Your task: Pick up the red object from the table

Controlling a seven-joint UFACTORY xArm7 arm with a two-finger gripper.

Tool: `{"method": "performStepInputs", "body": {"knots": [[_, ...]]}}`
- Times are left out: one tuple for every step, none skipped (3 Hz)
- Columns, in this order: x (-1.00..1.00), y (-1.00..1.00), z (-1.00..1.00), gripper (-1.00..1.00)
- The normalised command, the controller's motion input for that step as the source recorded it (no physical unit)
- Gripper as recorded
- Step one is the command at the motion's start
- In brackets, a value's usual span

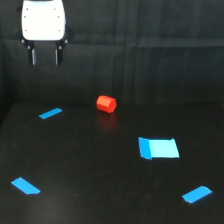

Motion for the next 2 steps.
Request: {"method": "performStepInputs", "body": {"knots": [[0.40, -0.55, -0.17, 0.94], [0.47, -0.62, -0.08, 0.98]]}}
